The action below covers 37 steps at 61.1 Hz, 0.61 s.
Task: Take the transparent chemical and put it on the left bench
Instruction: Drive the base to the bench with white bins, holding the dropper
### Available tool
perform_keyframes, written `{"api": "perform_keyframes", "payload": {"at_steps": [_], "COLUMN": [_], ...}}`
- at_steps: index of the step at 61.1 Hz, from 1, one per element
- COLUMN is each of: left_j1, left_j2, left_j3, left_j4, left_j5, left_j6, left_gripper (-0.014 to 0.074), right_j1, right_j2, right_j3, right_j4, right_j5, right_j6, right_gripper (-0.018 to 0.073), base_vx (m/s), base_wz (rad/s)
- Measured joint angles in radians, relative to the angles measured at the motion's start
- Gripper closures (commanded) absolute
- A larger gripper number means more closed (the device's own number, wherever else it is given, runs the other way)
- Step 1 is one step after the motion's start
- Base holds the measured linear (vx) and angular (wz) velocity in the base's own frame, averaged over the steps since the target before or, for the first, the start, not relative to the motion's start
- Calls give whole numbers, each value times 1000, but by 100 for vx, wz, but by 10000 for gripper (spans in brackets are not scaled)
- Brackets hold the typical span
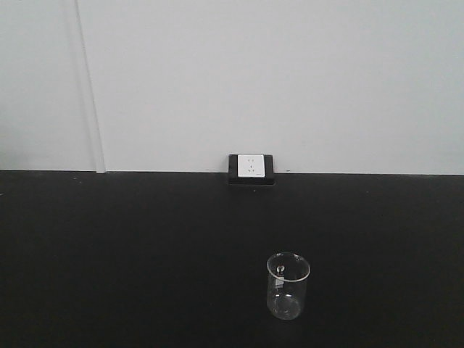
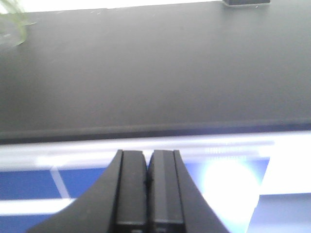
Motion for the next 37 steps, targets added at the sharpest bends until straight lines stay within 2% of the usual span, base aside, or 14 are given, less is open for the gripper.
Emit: {"api": "perform_keyframes", "payload": {"at_steps": [17, 37], "left_j1": [0, 0], "left_j2": [0, 0], "left_j3": [0, 0], "left_j4": [0, 0], "left_j5": [0, 0], "left_j6": [0, 0], "left_gripper": [600, 600], "right_j1": [0, 0], "right_j2": [0, 0], "right_j3": [0, 0], "right_j4": [0, 0], "right_j5": [0, 0], "right_j6": [0, 0], "right_gripper": [559, 559], "base_vx": [-31, -30], "base_wz": [30, 53]}}
